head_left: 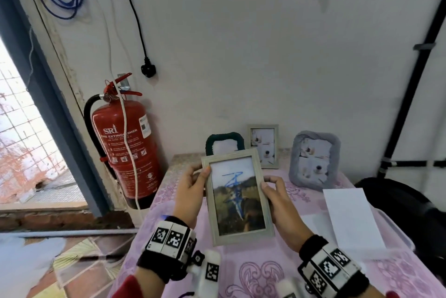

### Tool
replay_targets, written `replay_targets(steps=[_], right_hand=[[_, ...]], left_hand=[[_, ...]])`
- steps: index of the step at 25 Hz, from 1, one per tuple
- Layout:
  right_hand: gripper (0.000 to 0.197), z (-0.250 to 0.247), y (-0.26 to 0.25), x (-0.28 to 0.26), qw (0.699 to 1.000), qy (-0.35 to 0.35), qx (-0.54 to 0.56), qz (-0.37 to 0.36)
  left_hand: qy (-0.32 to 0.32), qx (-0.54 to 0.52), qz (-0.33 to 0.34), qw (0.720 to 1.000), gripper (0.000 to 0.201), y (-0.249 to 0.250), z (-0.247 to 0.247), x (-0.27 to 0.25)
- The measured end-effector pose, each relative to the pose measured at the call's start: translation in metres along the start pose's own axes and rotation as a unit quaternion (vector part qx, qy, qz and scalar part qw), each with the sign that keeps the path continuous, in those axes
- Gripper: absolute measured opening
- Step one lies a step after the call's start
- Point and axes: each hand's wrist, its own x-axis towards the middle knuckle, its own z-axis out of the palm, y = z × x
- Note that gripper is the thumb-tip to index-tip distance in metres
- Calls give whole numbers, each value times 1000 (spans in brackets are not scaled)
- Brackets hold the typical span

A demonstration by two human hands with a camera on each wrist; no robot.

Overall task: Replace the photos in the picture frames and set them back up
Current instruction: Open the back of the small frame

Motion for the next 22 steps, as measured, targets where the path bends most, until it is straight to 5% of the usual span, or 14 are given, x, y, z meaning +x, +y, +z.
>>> replay_targets(steps=[8,11,15,19,22], right_hand=[[17,-15,10,-17,995,10,93,42],[13,-21,9,-20,993,20,108,39],[13,-23,10,-19,991,30,124,31],[16,-21,6,-20,988,6,154,25],[33,-21,0,-19,985,-27,167,26]], left_hand=[[-19,16,-28,999,28,-16,9,-14],[-16,118,21,993,39,-21,12,-25],[-48,276,146,949,45,-25,29,-51],[-130,257,172,942,38,-27,57,-73],[-122,210,160,957,41,-28,66,-77]])
